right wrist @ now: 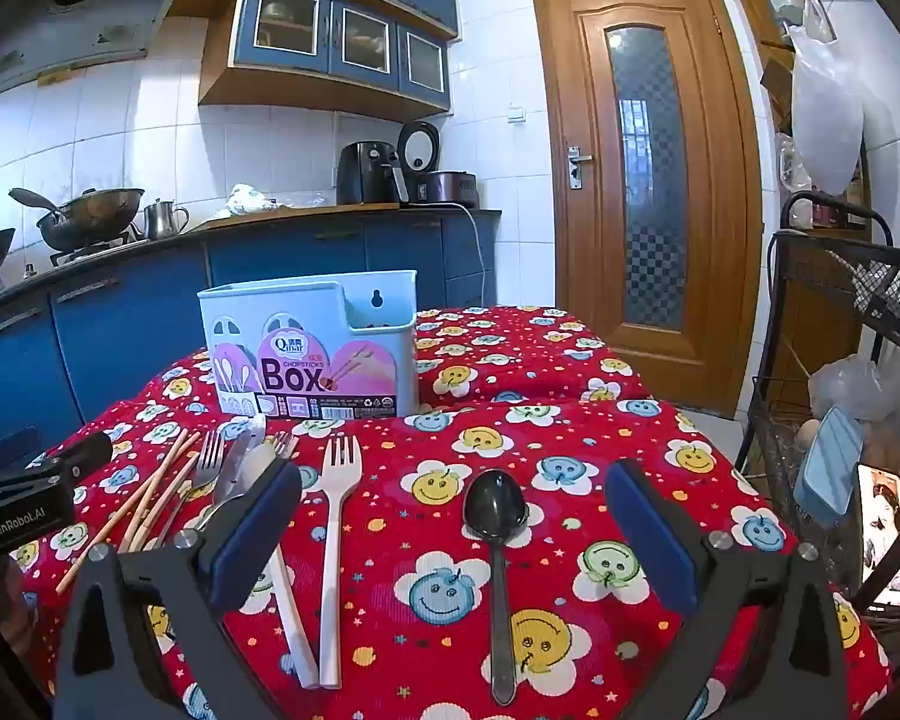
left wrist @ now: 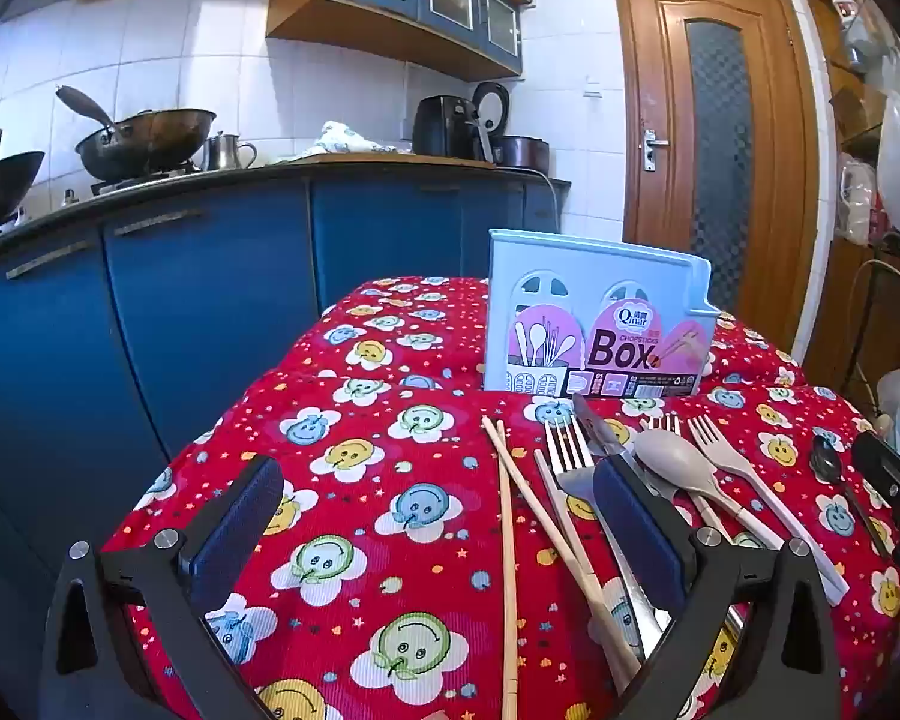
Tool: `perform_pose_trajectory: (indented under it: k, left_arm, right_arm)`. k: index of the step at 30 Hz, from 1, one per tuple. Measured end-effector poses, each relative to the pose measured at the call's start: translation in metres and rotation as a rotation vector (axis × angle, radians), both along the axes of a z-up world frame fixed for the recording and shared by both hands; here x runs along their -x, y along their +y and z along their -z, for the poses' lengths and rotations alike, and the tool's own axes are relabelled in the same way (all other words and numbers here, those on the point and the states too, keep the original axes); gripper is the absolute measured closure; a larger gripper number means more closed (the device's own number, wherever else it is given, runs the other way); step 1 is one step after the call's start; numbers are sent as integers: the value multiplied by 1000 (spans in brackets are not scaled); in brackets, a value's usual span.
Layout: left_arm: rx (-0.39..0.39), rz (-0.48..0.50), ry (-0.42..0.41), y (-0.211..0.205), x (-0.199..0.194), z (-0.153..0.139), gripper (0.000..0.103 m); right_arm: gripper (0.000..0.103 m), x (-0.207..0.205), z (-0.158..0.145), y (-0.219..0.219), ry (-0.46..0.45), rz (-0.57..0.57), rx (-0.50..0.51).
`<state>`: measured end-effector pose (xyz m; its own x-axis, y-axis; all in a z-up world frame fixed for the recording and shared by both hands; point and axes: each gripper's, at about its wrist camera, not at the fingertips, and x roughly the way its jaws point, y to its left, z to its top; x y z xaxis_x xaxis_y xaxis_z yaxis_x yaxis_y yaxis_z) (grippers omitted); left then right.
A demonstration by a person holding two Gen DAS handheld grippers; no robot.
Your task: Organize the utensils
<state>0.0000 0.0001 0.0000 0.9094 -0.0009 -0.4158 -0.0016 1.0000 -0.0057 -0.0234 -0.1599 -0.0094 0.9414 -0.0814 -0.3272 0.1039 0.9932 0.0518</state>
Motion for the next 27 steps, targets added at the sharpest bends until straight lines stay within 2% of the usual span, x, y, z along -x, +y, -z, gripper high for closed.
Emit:
perform_pose_trajectory:
  k: [27]
  left_arm:
    - [-18,-2,-3,-4,-1,1,1]
  right_arm:
    - [0,0,0,0,-2,-1,2]
